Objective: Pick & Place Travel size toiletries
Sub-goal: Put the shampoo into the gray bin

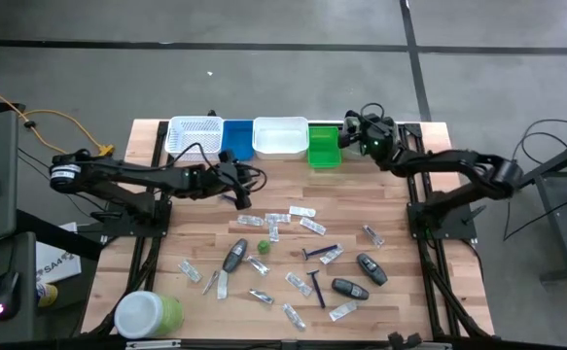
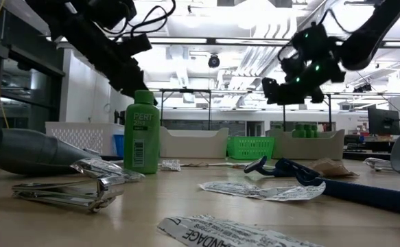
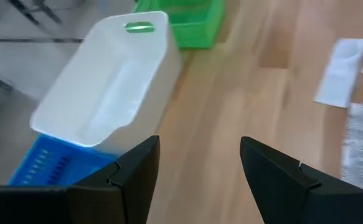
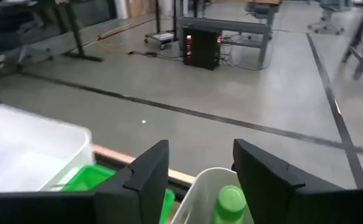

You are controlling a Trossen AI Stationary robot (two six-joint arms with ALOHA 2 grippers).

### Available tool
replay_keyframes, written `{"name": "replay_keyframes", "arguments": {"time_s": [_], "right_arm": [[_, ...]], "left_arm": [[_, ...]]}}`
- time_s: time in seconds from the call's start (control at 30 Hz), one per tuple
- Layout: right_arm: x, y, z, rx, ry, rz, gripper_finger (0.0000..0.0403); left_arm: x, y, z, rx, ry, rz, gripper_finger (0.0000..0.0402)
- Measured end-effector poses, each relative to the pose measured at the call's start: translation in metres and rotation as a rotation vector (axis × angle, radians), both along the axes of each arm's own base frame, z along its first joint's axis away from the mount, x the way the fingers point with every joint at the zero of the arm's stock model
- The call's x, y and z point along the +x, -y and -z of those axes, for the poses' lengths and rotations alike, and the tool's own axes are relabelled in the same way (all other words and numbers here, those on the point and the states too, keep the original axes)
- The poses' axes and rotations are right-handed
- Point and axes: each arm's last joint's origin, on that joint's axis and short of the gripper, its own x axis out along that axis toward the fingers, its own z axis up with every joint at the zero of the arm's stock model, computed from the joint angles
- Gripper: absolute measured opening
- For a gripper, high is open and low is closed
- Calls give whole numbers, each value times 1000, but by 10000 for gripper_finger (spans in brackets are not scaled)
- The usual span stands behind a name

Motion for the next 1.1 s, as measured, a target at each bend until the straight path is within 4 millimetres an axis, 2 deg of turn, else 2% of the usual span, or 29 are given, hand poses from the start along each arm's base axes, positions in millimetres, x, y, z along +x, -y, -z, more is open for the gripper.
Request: {"name": "replay_keyframes", "arguments": {"time_s": [0.1, 0.2, 0.43, 0.6, 0.83, 0.93, 1.1], "right_arm": [[0, -14, -9, -9, -58, -63, 192], [2, -32, -19, -18, -100, -205, 200], [3, -75, -28, 19, -161, -469, 195], [6, -103, -26, 51, -205, -592, 193], [14, -142, -22, 86, -213, -757, 193], [15, -157, -22, 81, -203, -799, 193], [14, -177, -23, 63, -199, -816, 193]], "left_arm": [[-5, 1, -3, -39, 10, 5, 221], [-9, 6, -5, -85, 15, -3, 221], [-10, 39, -1, -168, 7, 63, 221], [-18, 68, 3, -205, -4, 32, 221], [-23, 111, 12, -289, 6, 88, 221], [-22, 122, 21, -385, -9, 77, 221], [-16, 127, 36, -441, -59, 68, 221]]}}
